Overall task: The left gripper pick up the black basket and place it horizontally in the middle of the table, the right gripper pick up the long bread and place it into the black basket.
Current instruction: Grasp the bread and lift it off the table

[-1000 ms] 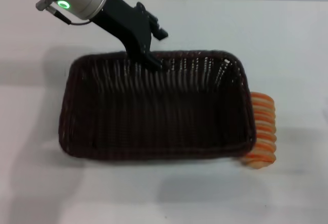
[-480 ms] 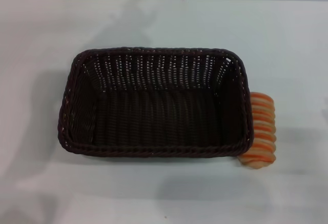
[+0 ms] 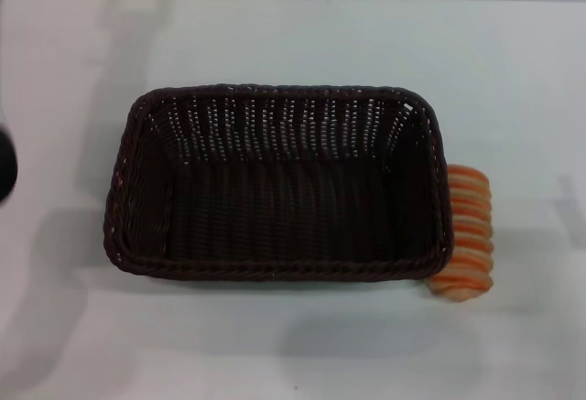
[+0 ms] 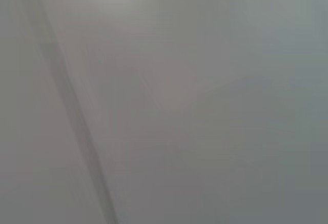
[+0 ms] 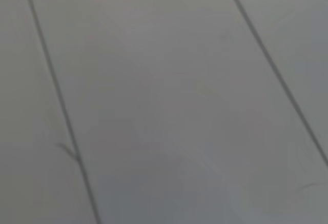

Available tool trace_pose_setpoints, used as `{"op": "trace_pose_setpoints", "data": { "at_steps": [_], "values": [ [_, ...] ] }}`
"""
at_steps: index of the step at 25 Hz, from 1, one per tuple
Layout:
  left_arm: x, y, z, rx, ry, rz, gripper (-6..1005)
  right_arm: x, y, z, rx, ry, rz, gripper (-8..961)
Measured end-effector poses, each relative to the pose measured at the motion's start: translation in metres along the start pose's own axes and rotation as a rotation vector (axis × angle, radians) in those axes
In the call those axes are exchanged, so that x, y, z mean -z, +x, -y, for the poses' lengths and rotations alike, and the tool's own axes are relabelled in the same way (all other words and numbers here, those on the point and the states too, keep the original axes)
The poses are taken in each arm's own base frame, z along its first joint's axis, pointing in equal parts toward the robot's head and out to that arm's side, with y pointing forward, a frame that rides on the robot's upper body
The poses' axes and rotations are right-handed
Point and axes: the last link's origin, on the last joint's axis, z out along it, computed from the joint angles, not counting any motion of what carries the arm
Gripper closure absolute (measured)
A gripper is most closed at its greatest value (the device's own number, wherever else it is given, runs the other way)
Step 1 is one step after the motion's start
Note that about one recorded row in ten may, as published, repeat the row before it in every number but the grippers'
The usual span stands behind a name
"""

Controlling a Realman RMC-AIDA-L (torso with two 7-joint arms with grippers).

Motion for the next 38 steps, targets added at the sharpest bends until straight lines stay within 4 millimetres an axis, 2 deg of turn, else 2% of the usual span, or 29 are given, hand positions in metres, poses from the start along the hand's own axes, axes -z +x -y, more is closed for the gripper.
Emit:
{"op": "trace_pose_setpoints", "data": {
  "at_steps": [2, 3, 4, 6, 8, 11, 15, 16, 18, 23, 30, 38],
  "values": [
    [0.024, -0.021, 0.016, 0.157, 0.037, -0.026, 234, 0.0, 0.002, -0.003, 0.01, -0.033, -0.019, 128],
    [0.024, -0.021, 0.016, 0.157, 0.037, -0.026, 234, 0.0, 0.003, -0.004, 0.014, -0.048, -0.031, 128],
    [0.035, -0.037, 0.023, 0.245, 0.035, 0.005, 233, 0.0, 0.005, -0.005, 0.018, -0.062, -0.045, 128],
    [0.038, -0.044, 0.026, 0.271, 0.037, 0.021, 233, 0.001, 0.01, -0.007, 0.021, -0.088, -0.082, 128],
    [0.065, -0.088, 0.044, 0.406, 0.059, 0.138, 233, 0.0, 0.015, -0.01, 0.02, -0.114, -0.118, 128],
    [0.076, -0.103, 0.049, 0.41, 0.072, 0.185, 233, 0.0, 0.023, -0.013, 0.02, -0.142, -0.174, 128],
    [0.076, -0.103, 0.049, 0.41, 0.072, 0.185, 233, -0.004, 0.037, -0.016, 0.025, -0.157, -0.262, 128],
    [0.093, -0.119, 0.052, 0.375, 0.079, 0.256, 232, -0.006, 0.04, -0.016, 0.026, -0.161, -0.283, 128],
    [0.101, -0.124, 0.053, 0.362, 0.078, 0.281, 232, -0.009, 0.046, -0.018, 0.028, -0.167, -0.318, 129],
    [0.106, -0.128, 0.052, 0.353, 0.067, 0.306, 232, -0.019, 0.059, -0.023, 0.032, -0.193, -0.39, 136],
    [0.106, -0.129, 0.047, 0.342, 0.037, 0.319, 231, -0.032, 0.076, -0.028, 0.045, -0.201, -0.497, 146],
    [0.103, -0.129, 0.043, 0.342, 0.024, 0.325, 231, -0.033, 0.085, -0.032, 0.014, -0.189, -0.563, 157]
  ]
}}
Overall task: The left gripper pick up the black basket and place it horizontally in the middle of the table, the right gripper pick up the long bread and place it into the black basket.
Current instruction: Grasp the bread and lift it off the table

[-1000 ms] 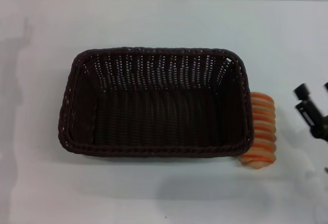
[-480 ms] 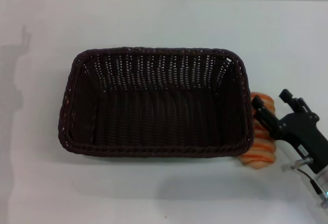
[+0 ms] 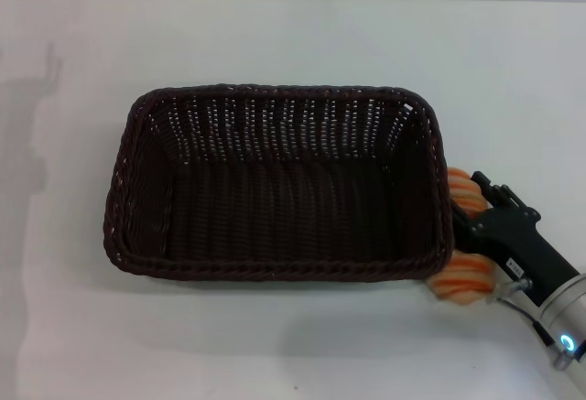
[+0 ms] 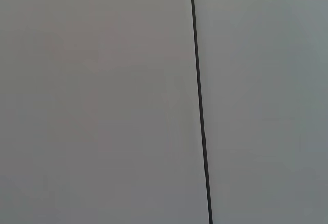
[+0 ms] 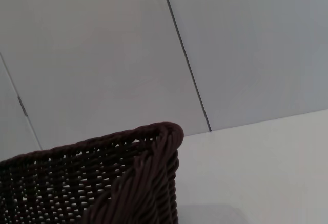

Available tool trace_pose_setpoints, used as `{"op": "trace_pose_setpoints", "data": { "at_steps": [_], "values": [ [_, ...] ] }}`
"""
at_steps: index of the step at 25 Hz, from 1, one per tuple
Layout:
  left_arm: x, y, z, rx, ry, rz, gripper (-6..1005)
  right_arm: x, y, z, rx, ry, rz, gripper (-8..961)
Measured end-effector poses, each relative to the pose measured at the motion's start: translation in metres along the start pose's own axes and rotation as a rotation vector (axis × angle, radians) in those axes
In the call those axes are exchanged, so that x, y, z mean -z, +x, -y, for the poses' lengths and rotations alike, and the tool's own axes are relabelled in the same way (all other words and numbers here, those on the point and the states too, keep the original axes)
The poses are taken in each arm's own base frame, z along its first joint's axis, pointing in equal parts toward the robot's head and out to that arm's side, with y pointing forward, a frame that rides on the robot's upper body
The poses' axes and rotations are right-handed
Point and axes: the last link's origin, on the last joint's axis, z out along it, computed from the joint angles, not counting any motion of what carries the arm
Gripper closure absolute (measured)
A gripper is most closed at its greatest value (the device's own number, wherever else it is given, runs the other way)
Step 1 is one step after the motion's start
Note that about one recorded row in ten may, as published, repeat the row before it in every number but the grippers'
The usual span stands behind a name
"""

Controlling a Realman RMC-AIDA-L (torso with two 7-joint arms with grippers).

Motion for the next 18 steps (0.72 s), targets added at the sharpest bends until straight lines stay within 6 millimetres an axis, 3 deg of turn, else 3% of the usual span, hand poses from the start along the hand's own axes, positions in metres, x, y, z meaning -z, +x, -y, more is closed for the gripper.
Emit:
{"op": "trace_pose_setpoints", "data": {
  "at_steps": [4, 9, 18],
  "values": [
    [-0.001, 0.0, -0.001, -0.003, -0.002, 0.001, 230, 0.005, 0.001, 0.001, -0.019, 0.018, 0.013, 163],
    [-0.001, 0.0, -0.002, -0.009, -0.012, 0.001, 230, 0.018, -0.005, 0.003, -0.043, 0.042, 0.098, 300],
    [0.0, -0.001, -0.006, -0.024, -0.038, 0.004, 230, 0.083, -0.044, -0.002, -0.036, 0.058, 0.532, 409]
  ]
}}
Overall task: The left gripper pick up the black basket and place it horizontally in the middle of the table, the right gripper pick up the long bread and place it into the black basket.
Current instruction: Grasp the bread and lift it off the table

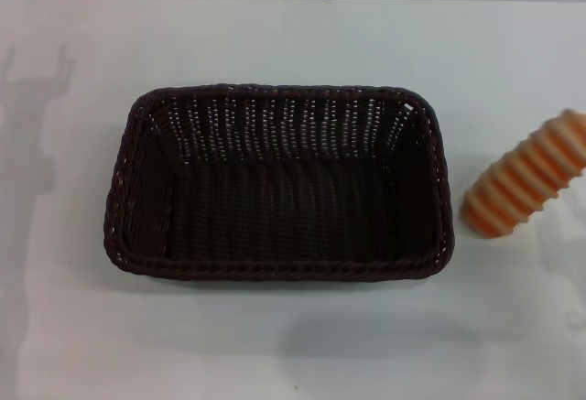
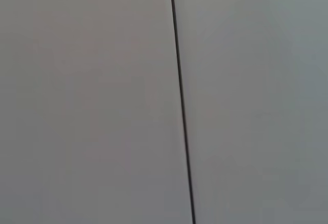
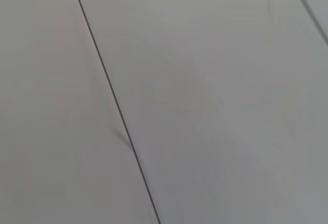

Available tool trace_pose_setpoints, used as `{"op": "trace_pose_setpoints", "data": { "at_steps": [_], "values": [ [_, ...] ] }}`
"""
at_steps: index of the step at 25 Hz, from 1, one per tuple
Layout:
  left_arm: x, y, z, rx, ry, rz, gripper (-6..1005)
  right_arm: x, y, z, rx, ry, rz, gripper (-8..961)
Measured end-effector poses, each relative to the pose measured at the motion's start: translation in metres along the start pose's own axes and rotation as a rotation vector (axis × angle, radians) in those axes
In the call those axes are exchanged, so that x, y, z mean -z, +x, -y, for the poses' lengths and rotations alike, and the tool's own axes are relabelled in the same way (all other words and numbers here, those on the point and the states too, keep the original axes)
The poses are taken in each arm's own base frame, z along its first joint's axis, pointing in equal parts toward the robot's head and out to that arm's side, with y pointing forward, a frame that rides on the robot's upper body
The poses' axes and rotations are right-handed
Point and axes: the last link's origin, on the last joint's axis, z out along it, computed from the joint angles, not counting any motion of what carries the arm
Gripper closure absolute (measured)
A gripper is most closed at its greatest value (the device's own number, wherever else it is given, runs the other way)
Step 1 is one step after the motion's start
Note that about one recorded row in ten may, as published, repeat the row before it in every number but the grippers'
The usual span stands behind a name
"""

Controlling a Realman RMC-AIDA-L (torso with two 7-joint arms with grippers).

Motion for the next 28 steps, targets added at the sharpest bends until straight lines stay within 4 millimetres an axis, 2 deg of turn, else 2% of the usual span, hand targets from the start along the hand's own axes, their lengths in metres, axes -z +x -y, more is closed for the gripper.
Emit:
{"op": "trace_pose_setpoints", "data": {
  "at_steps": [2, 5, 9, 13, 16, 21, 28],
  "values": [
    [0.0, 0.0, -0.001, -0.003, -0.005, 0.001, 229, 0.003, -0.01, -0.004, 0.0, -0.025, 0.064, 449],
    [0.0, 0.0, -0.002, -0.007, -0.013, 0.001, 229, -0.001, -0.017, -0.011, -0.011, -0.073, 0.12, 679],
    [0.0, 0.0, -0.003, -0.008, -0.017, 0.001, 229, -0.011, -0.011, -0.012, -0.018, -0.084, 0.094, 755],
    [0.001, -0.002, -0.004, -0.018, -0.03, 0.006, 229, -0.019, 0.002, 0.004, -0.004, 0.03, 0.016, 831],
    [0.001, -0.004, -0.005, -0.02, -0.032, 0.023, 229, -0.032, 0.019, 0.014, -0.015, 0.078, -0.096, 888],
    [0.001, -0.005, -0.006, -0.02, -0.038, 0.029, 228, -0.062, 0.041, 0.018, -0.01, 0.067, -0.242, 819],
    [-0.002, -0.009, -0.017, -0.028, -0.082, 0.064, 228, -0.094, 0.054, 0.013, -0.007, 0.033, -0.33, 537]
  ]
}}
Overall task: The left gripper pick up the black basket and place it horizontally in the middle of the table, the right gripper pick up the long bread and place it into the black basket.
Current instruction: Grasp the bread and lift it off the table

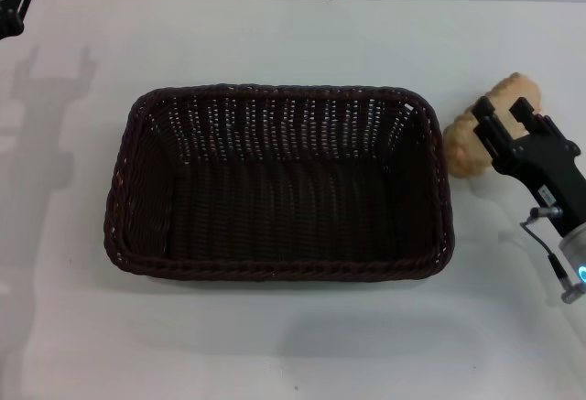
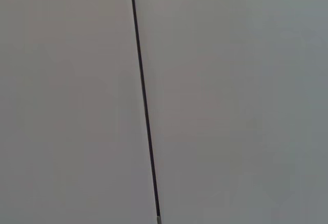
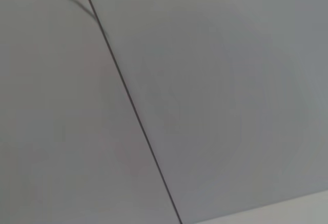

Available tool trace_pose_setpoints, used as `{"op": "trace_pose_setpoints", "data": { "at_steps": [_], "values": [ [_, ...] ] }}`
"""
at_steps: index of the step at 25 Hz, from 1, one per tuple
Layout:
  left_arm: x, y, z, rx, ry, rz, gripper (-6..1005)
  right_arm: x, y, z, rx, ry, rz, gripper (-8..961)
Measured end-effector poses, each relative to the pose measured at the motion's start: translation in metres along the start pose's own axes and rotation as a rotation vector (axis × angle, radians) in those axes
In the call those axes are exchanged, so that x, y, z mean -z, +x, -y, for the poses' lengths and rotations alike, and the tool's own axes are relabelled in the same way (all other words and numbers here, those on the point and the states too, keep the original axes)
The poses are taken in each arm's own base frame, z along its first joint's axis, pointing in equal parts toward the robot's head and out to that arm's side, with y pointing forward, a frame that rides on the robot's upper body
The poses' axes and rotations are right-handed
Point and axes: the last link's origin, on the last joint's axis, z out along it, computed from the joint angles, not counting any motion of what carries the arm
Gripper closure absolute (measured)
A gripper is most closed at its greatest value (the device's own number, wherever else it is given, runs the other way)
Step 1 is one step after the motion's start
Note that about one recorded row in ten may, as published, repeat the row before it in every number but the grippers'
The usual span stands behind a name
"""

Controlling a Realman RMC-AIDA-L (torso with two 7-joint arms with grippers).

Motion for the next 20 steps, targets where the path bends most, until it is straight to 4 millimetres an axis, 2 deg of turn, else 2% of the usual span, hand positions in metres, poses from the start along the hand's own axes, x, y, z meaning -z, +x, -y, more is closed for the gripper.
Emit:
{"op": "trace_pose_setpoints", "data": {
  "at_steps": [4, 7, 13, 20],
  "values": [
    [-0.001, 0.0, -0.002, -0.008, -0.014, 0.002, 228, -0.003, 0.003, 0.001, -0.03, 0.009, -0.027, 349],
    [-0.001, 0.0, -0.003, -0.011, -0.02, 0.002, 228, 0.003, 0.006, 0.004, -0.043, 0.029, -0.033, 151],
    [-0.004, -0.002, -0.008, -0.022, -0.043, 0.025, 227, 0.012, 0.009, 0.011, -0.06, 0.067, -0.034, 128],
    [-0.005, -0.003, -0.012, -0.033, -0.063, 0.034, 227, 0.007, 0.011, 0.016, -0.054, 0.092, -0.068, 113]
  ]
}}
